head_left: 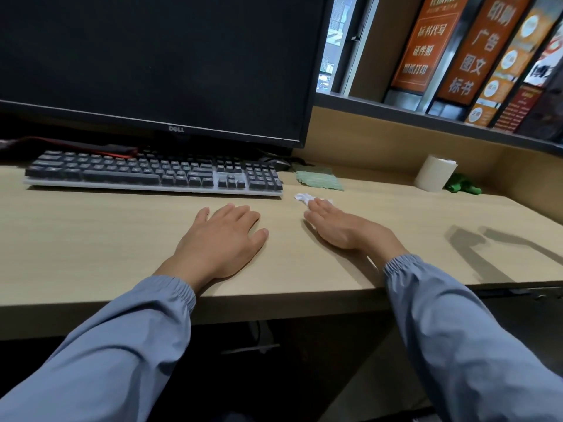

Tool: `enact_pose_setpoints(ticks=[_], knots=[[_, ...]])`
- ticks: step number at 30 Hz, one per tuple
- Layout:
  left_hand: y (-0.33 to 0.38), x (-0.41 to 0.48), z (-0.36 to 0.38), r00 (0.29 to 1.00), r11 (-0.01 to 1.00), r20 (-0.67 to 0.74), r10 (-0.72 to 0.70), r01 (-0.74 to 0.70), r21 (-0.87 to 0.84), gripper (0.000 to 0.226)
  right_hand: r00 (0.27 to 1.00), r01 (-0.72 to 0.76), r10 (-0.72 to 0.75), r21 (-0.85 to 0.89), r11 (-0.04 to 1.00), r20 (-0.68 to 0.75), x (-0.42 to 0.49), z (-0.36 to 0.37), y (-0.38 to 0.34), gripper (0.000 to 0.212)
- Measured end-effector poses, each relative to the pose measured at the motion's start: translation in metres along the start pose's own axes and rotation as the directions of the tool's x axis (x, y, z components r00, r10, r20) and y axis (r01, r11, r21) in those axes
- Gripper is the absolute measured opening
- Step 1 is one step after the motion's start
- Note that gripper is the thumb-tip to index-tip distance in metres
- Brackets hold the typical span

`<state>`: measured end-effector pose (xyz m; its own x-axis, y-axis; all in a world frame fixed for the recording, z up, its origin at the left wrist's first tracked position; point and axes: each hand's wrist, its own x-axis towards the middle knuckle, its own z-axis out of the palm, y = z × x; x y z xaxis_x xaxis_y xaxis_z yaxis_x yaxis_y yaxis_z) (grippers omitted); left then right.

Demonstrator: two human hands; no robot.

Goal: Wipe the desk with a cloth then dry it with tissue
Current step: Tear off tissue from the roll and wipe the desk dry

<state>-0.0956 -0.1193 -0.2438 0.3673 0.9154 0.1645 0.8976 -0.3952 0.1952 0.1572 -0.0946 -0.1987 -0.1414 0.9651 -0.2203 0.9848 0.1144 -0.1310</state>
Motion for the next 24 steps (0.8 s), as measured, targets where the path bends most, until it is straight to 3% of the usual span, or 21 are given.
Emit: enact_pose_setpoints(ticks=[9,24], knots=[[0.0,-0.002,-0.003,1.0,1.0,-0.009,-0.006,0.005,-0.017,0.06,0.996,-0.084,0.084,-0.022,0.996,0.024,0.048,-0.014,-0.001,0.066],[-0.001,0.0,-0.003,0.999,1.0,-0.048,0.005,-0.005,-0.016,0.056,0.999,0.005,-0.002,-0.055,0.998,0.04,0.043,-0.012,0.007,0.055]])
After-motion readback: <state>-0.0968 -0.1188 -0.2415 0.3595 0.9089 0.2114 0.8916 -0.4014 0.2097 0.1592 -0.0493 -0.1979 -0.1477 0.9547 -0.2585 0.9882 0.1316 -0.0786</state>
